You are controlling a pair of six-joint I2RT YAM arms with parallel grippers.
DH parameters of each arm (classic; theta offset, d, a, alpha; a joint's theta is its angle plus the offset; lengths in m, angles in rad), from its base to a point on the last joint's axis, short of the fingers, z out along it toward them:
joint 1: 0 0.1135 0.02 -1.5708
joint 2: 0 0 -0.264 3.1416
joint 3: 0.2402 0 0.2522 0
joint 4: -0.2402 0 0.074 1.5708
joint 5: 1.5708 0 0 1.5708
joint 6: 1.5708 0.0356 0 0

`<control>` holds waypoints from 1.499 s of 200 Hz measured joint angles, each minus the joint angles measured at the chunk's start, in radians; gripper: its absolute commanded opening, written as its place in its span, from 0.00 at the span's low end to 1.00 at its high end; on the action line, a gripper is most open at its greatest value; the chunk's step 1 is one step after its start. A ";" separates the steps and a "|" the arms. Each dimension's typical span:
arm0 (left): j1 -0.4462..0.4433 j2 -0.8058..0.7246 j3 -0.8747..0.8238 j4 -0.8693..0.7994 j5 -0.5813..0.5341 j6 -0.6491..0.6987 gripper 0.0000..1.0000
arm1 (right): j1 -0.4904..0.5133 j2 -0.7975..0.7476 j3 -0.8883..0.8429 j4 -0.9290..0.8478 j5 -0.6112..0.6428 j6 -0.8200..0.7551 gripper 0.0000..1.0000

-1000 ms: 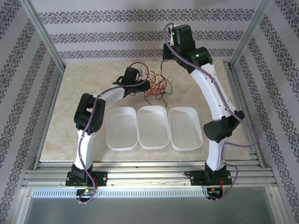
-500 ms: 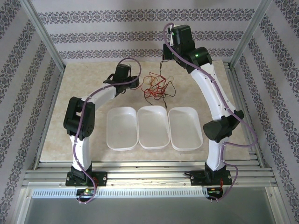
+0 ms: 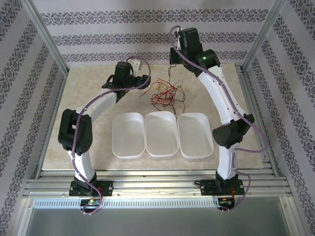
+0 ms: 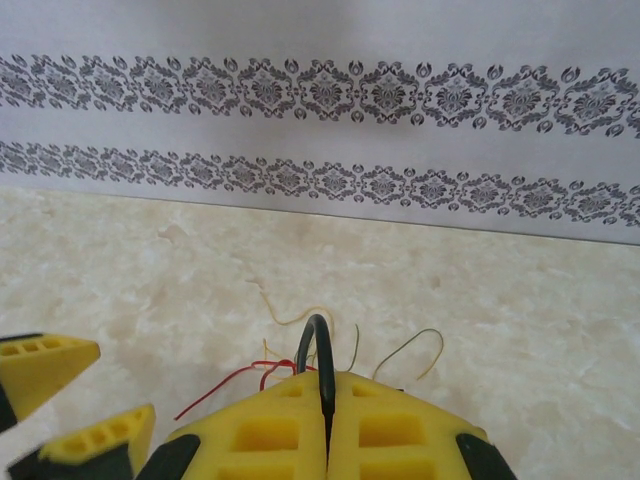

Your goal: Untangle the cables

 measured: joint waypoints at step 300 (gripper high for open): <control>-0.047 0.357 0.212 0.109 0.502 0.553 0.49 | -0.032 0.039 0.097 -0.037 -0.141 0.108 0.00</control>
